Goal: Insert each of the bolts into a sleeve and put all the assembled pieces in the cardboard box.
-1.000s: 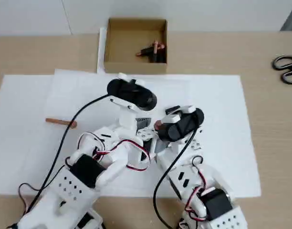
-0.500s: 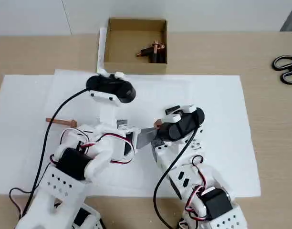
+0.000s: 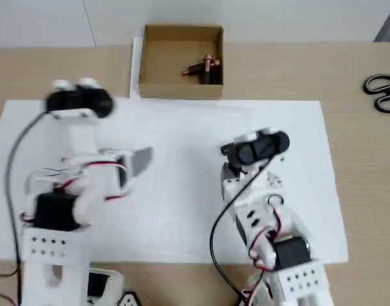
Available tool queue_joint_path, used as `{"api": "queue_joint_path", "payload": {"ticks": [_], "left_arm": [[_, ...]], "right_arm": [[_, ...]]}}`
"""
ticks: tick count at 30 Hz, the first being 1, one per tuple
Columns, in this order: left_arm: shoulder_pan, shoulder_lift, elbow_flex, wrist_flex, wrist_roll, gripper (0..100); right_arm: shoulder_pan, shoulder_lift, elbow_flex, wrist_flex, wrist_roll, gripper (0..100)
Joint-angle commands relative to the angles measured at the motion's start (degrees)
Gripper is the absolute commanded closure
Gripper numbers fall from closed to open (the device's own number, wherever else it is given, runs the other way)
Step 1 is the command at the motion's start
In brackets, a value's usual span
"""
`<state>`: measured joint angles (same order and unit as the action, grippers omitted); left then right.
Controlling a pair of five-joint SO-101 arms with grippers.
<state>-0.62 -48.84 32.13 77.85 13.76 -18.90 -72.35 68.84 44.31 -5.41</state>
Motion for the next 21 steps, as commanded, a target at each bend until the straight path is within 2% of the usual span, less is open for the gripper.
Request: {"api": "queue_joint_path", "payload": {"ticks": [1,4,10,13,21], "left_arm": [[-6.1,-0.6,-2.9,0.2,-5.6,71],[-11.2,-0.7,-3.0,0.3,-9.1,71],[-20.3,-0.7,-2.7,0.4,-9.3,71],[-20.9,-0.7,-2.7,0.4,-9.4,71],[-20.9,-0.7,-2.6,0.5,-9.4,71]], "right_arm": [[1.6,11.8,-14.8,-1.8,1.3,99.5],[1.8,23.7,-27.1,-2.2,1.3,99.5],[1.9,52.4,-52.2,-2.3,1.3,99.5],[1.9,66.6,-65.6,-3.8,1.3,99.5],[1.9,99.0,-94.9,-20.5,1.3,99.5]]}}
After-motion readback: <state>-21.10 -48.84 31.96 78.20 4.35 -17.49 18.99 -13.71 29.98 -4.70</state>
